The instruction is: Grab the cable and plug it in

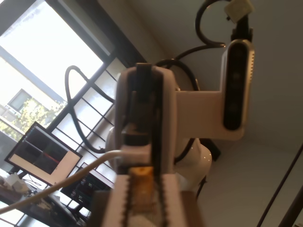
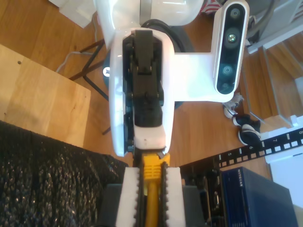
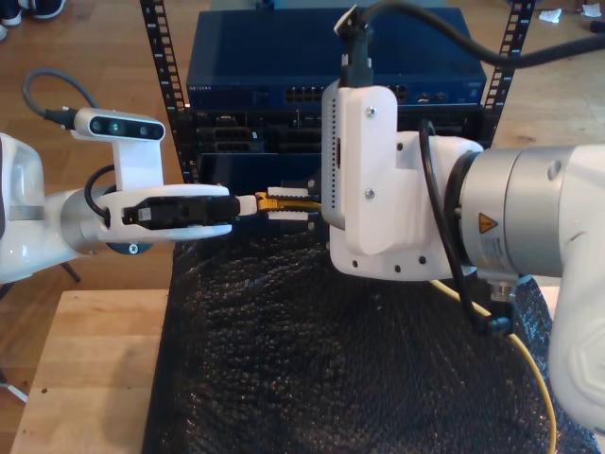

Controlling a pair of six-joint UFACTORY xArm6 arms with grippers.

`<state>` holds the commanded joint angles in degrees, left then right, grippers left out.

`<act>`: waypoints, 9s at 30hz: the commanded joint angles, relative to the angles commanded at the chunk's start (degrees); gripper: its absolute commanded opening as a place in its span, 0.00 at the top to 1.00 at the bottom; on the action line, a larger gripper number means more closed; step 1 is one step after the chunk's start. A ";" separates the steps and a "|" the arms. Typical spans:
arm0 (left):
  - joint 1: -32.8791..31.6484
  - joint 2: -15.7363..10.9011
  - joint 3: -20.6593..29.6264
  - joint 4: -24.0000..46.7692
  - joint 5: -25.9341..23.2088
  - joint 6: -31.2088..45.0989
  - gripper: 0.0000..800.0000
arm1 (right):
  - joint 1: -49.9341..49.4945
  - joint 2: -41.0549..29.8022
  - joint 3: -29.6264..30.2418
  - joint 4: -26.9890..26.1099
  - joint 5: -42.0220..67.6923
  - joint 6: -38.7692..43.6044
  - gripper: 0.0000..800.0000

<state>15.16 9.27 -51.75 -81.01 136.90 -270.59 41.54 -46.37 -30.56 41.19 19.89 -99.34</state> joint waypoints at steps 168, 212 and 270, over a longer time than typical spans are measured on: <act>64.79 -35.87 43.78 88.62 -72.09 90.81 0.00 | -29.71 11.52 6.59 -56.35 -2.46 28.31 1.00; 64.79 -35.87 43.78 88.62 -72.09 90.81 0.00 | -31.65 37.80 -0.09 -57.14 -51.69 28.75 1.00; 64.70 -35.87 43.78 88.62 -72.09 90.81 0.00 | -33.76 54.33 1.76 -56.97 -88.18 13.63 1.00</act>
<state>79.87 -26.59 -7.97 7.60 64.81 -179.78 7.78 7.96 -28.80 -15.78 -68.29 -85.71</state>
